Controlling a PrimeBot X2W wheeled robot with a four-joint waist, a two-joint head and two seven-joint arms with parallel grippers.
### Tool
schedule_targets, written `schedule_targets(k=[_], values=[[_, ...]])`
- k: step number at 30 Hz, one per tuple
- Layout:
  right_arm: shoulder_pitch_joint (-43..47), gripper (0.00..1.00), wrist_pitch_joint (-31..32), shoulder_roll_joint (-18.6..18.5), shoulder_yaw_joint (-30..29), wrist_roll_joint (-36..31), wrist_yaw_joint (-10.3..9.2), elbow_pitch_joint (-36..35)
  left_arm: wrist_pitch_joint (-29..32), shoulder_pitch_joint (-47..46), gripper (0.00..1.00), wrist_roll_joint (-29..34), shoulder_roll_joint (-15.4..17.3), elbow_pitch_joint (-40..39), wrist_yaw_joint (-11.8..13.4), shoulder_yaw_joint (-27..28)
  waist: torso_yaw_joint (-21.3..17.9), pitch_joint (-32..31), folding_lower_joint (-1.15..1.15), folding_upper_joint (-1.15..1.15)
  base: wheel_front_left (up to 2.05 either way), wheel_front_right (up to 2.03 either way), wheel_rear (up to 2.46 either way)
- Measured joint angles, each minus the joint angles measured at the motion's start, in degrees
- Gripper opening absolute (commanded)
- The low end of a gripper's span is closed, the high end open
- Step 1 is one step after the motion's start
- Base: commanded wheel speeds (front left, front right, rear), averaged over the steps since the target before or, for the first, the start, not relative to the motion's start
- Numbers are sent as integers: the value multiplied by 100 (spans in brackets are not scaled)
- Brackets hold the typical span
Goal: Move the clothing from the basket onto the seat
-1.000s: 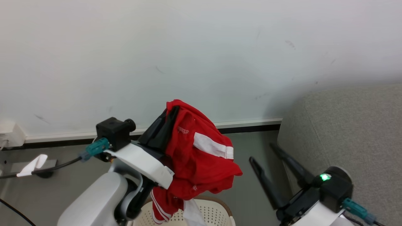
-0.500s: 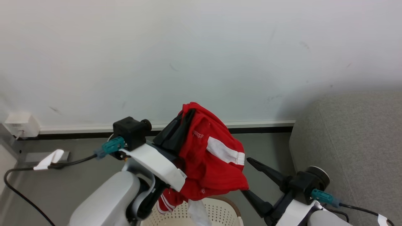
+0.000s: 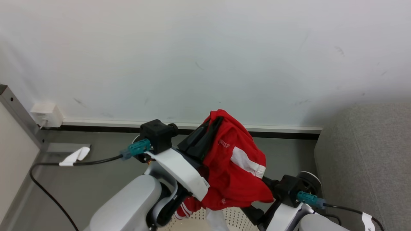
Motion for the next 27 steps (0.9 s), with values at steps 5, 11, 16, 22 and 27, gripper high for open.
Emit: schedule_targets(k=[5, 11, 16, 22, 27], values=[[-10, 100, 0, 278, -52, -78, 0, 120, 62, -37, 0, 0, -91, -30, -24, -120, 134, 9, 0, 0, 0, 0, 0], [-93, 100, 0, 464, -315, -280, 0, 29, 112, -58, 0, 0, -178, -32, -57, -225, 255, 34, 0, 0, 0, 0, 0], [-100, 100, 0, 537, -525, -481, 0, -40, 111, -59, 0, -1, -198, 7, -58, -246, 288, 40, 0, 0, 0, 0, 0], [-22, 0, 0, 589, -630, -495, 0, -151, 91, -59, 0, -11, -181, 44, -48, -224, 257, 36, 0, 0, 0, 0, 0], [-6, 0, 0, 539, -631, -457, 0, -349, 60, -59, 0, -22, -144, 65, -10, -185, 173, 36, 0, 0, 0, 0, 0]])
